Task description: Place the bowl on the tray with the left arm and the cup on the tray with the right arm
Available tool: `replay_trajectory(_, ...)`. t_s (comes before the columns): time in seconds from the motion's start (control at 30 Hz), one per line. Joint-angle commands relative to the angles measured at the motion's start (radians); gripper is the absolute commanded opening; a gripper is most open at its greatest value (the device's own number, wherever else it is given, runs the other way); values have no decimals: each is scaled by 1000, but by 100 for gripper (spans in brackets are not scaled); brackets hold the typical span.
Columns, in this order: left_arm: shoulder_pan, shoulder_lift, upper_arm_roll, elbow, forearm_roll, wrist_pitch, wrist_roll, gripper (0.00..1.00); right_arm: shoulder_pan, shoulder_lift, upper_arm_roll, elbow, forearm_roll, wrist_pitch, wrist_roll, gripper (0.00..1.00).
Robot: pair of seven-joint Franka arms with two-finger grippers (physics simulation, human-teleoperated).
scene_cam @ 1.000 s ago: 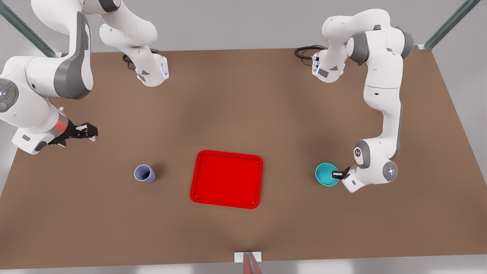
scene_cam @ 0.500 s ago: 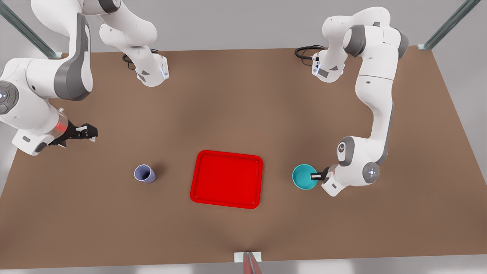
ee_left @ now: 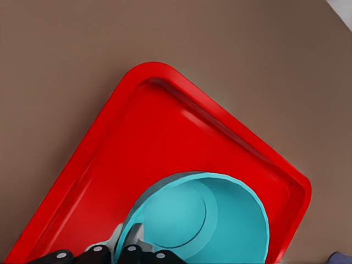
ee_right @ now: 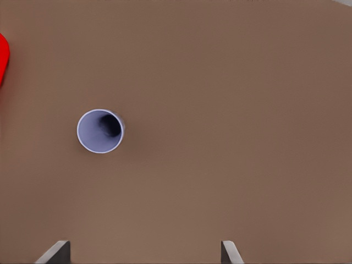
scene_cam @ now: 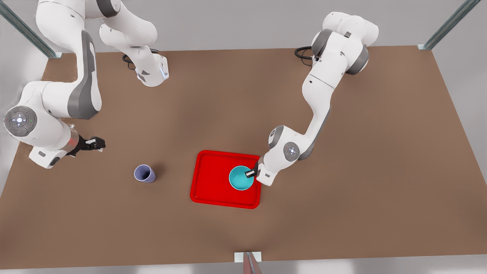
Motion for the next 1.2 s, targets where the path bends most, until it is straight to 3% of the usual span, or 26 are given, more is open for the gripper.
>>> replay_trajectory(0.0,0,1,-1,0,-117,2,8,21,-6,-2,0,-20,1,22,0,100)
replay_trajectory(0.07,0,4,3,0,-106,2,19,100,-3,1,0,-135,7,156,20,100)
replay_trajectory(0.23,2,-22,15,0,-99,-15,13,100,11,150,0,-121,64,294,44,100)
replay_trajectory(0.33,15,-77,76,3,73,-145,22,100,14,171,0,-112,87,305,43,100)
replay_trajectory(0.37,20,-91,114,38,142,-231,45,100,26,173,0,-114,92,305,43,100)
replay_trajectory(0.43,22,-149,295,81,141,-520,373,100,37,196,0,-114,93,305,43,100)
replay_trajectory(0.5,23,-220,464,81,139,-682,649,100,37,214,0,-112,96,314,43,100)
replay_trajectory(0.57,25,-339,535,83,152,-817,683,100,37,230,-2,-114,99,335,43,100)
replay_trajectory(0.6,70,-418,520,74,168,-853,677,100,37,230,-2,-115,99,334,43,100)
replay_trajectory(0.67,319,-556,204,71,406,-912,683,100,37,243,-2,-120,99,332,43,100)
replay_trajectory(0.73,350,-580,158,77,414,-911,682,100,37,250,0,-120,99,328,43,100)
replay_trajectory(1.17,353,-545,141,78,437,-912,676,100,39,308,-2,-84,121,369,40,100)
